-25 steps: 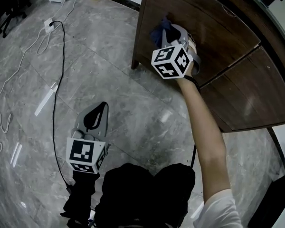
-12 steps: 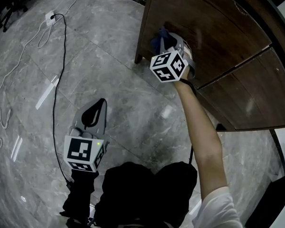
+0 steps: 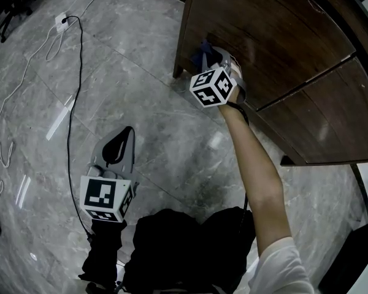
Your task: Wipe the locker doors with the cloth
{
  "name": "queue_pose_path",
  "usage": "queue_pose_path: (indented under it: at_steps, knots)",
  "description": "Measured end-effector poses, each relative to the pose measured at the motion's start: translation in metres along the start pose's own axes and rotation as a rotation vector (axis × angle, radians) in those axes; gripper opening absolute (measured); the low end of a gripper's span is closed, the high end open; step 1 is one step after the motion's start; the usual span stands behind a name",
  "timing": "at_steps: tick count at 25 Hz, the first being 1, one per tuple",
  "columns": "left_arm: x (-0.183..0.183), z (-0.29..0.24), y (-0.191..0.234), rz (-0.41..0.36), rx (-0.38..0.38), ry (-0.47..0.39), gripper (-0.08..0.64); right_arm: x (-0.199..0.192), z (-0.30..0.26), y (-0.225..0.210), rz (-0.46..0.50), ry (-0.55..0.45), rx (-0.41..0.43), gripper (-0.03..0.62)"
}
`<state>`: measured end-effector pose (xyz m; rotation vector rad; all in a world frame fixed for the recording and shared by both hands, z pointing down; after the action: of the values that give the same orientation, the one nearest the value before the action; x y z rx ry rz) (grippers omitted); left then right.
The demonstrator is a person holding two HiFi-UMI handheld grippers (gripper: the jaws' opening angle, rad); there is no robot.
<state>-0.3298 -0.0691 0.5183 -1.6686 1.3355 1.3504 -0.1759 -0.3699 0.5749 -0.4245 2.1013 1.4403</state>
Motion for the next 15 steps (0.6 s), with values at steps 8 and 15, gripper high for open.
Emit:
queue_pose_path:
  at_steps: [8,15]
  knots:
    - [-0.004,-0.001,0.003,-0.001,0.003,0.005,0.003,-0.011,-0.006,0.017,0.007,0.021,0.023,0.057]
    - [-0.005,-0.001,0.003,0.007,0.002,0.008,0.003,-0.012,-0.008,0.021,-0.013,0.026,0.038,0.057]
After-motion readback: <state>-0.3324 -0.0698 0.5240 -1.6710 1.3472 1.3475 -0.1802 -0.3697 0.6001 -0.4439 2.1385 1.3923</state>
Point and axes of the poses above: the fingertips, and each gripper's own axes: z backward along the fingers, y to its left, x out of its top, the point moved 5 cm from there along z, backward along the fingers, and after that the axes turned 9 degrees about -x, right-handed, at the moved point
